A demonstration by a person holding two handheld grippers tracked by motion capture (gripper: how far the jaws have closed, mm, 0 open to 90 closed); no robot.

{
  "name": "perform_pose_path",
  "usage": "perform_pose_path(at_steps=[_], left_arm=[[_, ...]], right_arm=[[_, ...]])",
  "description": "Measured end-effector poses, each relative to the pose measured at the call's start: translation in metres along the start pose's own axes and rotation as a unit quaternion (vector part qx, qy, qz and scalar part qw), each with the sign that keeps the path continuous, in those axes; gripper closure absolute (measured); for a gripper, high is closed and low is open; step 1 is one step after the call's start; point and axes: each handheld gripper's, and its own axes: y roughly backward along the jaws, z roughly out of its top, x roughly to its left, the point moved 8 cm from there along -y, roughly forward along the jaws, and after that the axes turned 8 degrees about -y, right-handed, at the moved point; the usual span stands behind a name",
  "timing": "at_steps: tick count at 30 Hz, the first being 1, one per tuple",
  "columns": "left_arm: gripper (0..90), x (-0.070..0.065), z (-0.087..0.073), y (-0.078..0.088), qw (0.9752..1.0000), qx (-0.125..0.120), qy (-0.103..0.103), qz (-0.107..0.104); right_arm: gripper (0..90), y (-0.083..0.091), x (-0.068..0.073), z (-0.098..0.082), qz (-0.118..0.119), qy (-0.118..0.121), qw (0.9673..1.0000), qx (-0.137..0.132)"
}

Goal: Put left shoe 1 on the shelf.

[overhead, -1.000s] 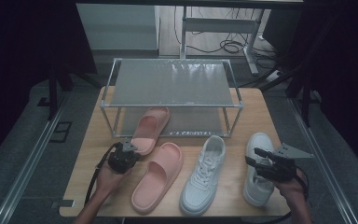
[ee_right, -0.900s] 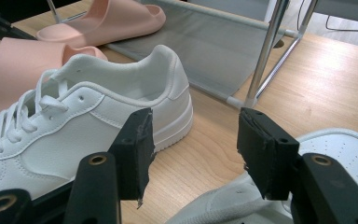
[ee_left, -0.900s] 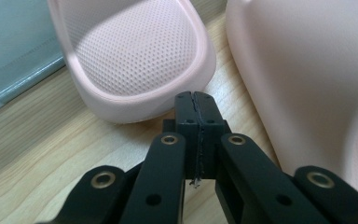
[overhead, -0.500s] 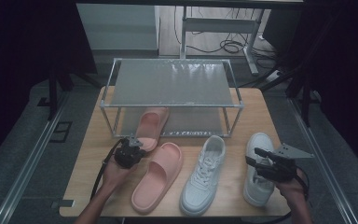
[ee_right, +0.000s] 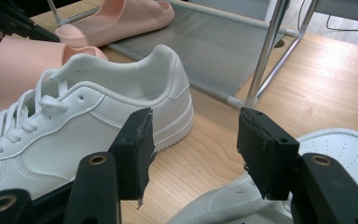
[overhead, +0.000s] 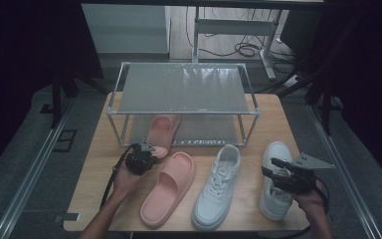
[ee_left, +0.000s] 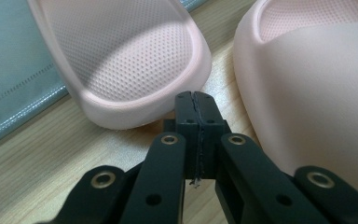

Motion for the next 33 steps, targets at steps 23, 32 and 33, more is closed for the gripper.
perform_pose_path(at_steps=[23,32,33], left_arm=[[90.0,0.008,0.015,-0.015,0.9999,-0.004,0.013,0.006],[90.0,0.008,0.025,-0.025,0.9996,-0.011,0.021,0.013],[90.0,0.008,0.026,-0.026,0.9996,-0.012,0.021,0.013]], right_arm=[[46.5,-0.001,0.001,0.000,0.001,0.001,1.0000,0.001],[46.5,0.002,0.000,0.001,0.000,0.001,1.0000,-0.003],[46.5,0.002,0.000,0.001,-0.001,0.001,1.0000,-0.003]])
